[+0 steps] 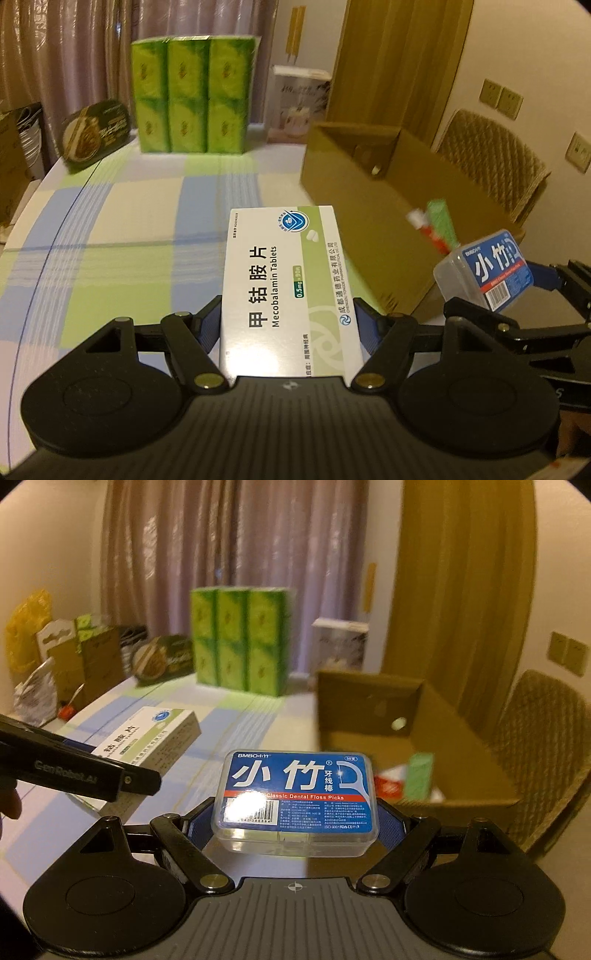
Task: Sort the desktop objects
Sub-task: 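Carry the floss box and medicine box with both grippers over the cardboard box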
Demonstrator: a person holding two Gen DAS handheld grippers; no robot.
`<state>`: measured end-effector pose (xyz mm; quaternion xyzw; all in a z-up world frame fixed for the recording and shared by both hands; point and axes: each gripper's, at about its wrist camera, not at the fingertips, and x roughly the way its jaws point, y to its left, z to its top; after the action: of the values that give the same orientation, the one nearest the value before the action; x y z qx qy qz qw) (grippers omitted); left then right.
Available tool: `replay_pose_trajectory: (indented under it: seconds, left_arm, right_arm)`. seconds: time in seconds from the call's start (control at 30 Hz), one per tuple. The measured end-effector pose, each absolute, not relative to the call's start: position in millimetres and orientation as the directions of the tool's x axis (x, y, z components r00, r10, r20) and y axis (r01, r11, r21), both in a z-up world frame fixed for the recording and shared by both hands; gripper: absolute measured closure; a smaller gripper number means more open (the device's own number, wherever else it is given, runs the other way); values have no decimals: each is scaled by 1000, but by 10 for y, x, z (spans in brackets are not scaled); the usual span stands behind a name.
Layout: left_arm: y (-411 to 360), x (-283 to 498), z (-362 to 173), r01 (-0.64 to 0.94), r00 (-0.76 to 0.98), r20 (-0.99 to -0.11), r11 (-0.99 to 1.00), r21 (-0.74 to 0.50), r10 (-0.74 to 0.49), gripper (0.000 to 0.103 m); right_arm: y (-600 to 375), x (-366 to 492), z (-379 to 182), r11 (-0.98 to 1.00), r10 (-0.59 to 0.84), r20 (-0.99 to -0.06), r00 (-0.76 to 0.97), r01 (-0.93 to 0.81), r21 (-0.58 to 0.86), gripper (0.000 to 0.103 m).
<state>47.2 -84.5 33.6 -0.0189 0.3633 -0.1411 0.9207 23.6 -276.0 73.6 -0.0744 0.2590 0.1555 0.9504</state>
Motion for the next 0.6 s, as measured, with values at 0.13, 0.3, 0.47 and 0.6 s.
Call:
replay_pose_trajectory:
  seconds: [0.13,0.3,0.47,0.6]
  left_arm:
    - [-1063,584,477,286,693,-648,946,-155,-316,35]
    - [-1384,758,598,325,680,-635,927,-188,-367,35]
    - [-1685,935,641,343,659,-635,912,-223,-403,35]
    - [-1891,1073,619,352,640,-641,903,-245,-423,35]
  right_arm:
    - [-2986,363,877,955,222,-490,843,-290,-68,20]
    - [-3253,578,962,968,181,-474,862,-242,-70,20]
    - [-3511,778,970,974,155,-475,866,-215,-73,20]
    - [-3700,923,954,977,139,-483,864,-201,-78,20]
